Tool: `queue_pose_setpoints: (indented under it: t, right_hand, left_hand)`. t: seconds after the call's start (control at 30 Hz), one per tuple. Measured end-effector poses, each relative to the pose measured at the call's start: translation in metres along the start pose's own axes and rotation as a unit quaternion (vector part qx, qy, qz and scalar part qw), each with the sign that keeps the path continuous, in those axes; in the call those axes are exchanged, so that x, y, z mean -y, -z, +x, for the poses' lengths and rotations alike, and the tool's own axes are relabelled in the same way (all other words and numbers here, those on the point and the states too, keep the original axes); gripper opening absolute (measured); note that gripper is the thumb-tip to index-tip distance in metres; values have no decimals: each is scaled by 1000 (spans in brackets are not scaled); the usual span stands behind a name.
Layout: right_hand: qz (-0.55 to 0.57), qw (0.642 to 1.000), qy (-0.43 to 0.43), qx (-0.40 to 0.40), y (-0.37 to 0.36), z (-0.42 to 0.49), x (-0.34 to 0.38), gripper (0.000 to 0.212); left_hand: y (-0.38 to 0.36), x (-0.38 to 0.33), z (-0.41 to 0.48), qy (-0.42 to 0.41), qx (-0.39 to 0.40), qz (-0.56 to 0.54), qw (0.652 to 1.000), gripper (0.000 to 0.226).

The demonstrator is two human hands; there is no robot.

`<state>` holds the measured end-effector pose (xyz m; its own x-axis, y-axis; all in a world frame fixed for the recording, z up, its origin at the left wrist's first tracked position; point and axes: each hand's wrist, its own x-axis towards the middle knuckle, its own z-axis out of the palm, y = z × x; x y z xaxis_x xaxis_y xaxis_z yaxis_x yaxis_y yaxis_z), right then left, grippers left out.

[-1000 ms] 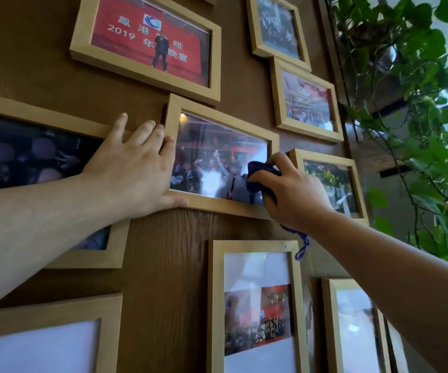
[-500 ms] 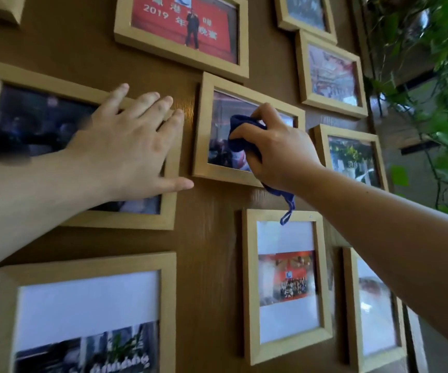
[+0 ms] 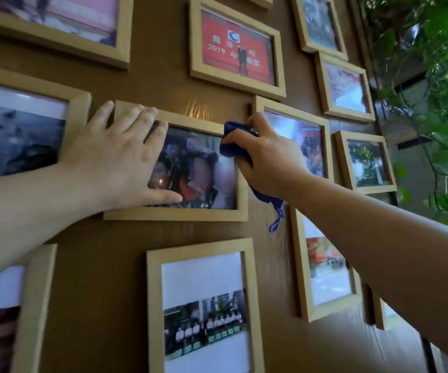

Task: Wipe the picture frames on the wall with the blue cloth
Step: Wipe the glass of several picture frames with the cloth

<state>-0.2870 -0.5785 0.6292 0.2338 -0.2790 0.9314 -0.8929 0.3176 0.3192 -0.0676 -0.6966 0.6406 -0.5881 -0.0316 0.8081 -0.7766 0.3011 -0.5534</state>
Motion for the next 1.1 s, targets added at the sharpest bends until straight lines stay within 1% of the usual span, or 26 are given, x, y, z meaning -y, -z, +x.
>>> queue_pose_setpoints:
  t: [0.07, 0.2, 0.3, 0.37, 0.47, 0.53, 0.6, 0.67, 0.73, 0.8, 0.87, 0.97, 1.1]
  right_hand:
    - [1, 1000, -12, 2, -2, 5, 10, 36]
    - [30, 999, -20, -16, -2, 11, 25, 28]
    - [40, 999, -29, -10, -3, 18, 33, 30]
    - [32, 999, -16, 1, -6, 22, 39, 30]
    - [25, 999, -4, 23, -13, 32, 52, 34]
    - [42, 999, -2, 16, -17, 42, 65, 35]
    - [60, 998, 19, 10, -22, 53, 82, 37]
    - [56, 997, 43, 8, -28, 64, 99, 42]
    - [48, 998, 41, 1, -34, 70, 111, 43]
    - [44, 998, 36, -15, -38, 66, 111, 39]
    - [32, 999, 35, -11, -42, 55, 99, 37]
    - [5, 1000, -5, 6, -43, 30, 65, 35]
    - [-42, 994, -104, 16, -45, 1, 29, 31]
  left_hand:
    - [-6, 10, -7, 1, 10, -2, 1000, 128]
    - [-18, 25, -16, 11, 24, -7, 1000, 129]
    - [-23, 27, -22, 22, 39, -6, 999, 124]
    - [-26, 26, -23, 24, 47, -6, 999, 121]
    - [-29, 25, -23, 33, 42, -16, 998, 125]
    - [-31, 24, -23, 42, 35, -16, 998, 129]
    - [-33, 22, -24, 53, 35, -20, 998, 130]
    - [-34, 22, -23, 65, 36, -32, 997, 130]
    - [-36, 22, -22, 72, 40, -40, 996, 130]
    - [-37, 22, -21, 75, 37, -40, 996, 130]
    - [-39, 22, -21, 70, 30, -37, 996, 131]
    - [-41, 24, -21, 60, 19, -37, 997, 133]
    - [-42, 23, -21, 60, 19, -26, 998, 134]
